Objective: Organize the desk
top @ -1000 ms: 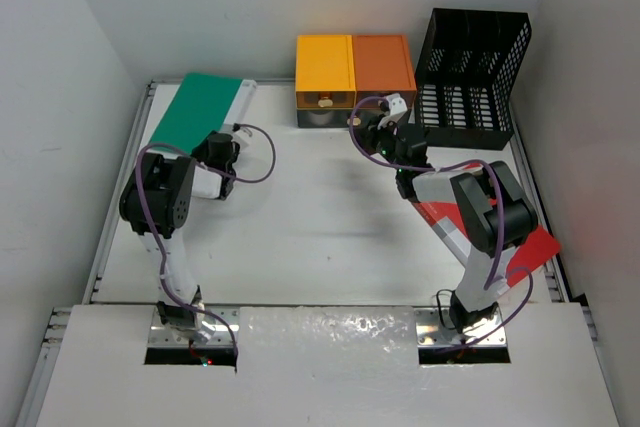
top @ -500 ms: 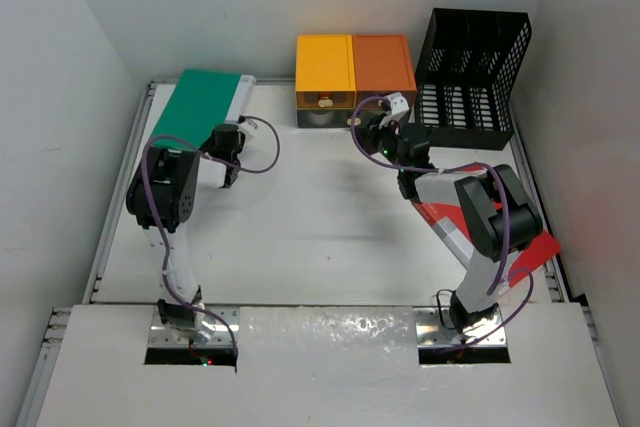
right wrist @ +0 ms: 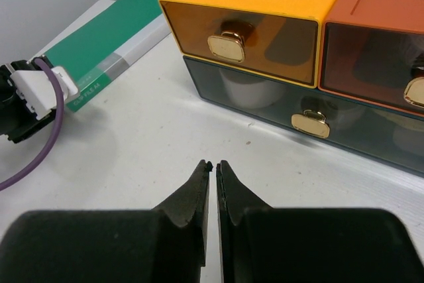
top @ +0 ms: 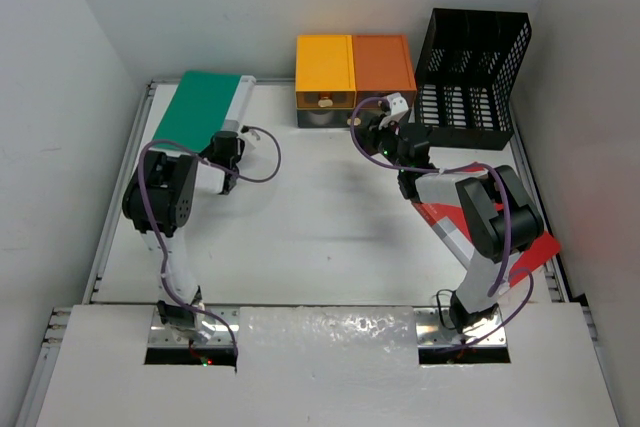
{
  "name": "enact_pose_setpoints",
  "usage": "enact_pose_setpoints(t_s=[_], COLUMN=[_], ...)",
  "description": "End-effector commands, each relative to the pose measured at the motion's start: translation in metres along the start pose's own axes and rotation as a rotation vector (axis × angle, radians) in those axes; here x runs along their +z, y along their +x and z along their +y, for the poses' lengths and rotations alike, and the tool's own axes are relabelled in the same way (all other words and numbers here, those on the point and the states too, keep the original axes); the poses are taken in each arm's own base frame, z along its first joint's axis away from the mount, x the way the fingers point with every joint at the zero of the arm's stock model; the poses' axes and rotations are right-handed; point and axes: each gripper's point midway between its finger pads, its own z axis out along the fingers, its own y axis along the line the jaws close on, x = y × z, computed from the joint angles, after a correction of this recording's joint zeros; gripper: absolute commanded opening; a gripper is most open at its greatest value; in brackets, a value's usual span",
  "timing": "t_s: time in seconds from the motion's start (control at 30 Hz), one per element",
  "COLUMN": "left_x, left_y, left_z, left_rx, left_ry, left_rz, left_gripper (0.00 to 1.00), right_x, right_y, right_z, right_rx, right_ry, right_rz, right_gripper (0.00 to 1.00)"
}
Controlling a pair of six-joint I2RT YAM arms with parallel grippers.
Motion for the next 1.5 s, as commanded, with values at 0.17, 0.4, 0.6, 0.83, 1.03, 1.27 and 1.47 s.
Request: enact_pose_setpoints(t_s=[0.17,0.4,0.6,0.83,1.03,1.27,1.47], left_x=[0.007,0.013,0.019,0.024,0.011,0.012,0.001], left_y=[-0.014,-0.033,-0.039,-0.042,-0.059,-0.064,-0.063], left_z=[-0.002,-0.003,0.001,0.012,0.017,0.019,0.017], left_rx=[-0.042,-0.068,-0.090,-0.083,-0.079,-0.064,-0.073], left_ry=[-0.010,-0.013,-0.048,-0.122,-0.100,-0.109,-0.093], left_rz=[-0.028,-0.057,-0.049,-0.046,-0.128,-0.129,-0.131], left_gripper=[0.38,0.38,0.38,0.31,0.30,0.30,0.35], right_x=[0.002,0.001,-0.001,-0.001,0.000,0.001,0.002], right_y=[-0.025,-0.022,-0.017,-0.016,-0.014,-0.010,-0.011], right_z=[0.010,0.010,0.008,0.009,0.008,0.009,0.010], right_rx=[-0.016,-0.012,-0.015,-0.018,-0.013,-0.014,-0.020], right_ry=[-0.033,-0.032,-0.028,-0.033,-0.031,-0.042,-0.044], right_rz=[-0.062,-0.058,-0.048,-0.046,-0.040,-0.026,-0.024], right_gripper=[0.06,0.06,0.06,0.06,0.06,0.06,0.06])
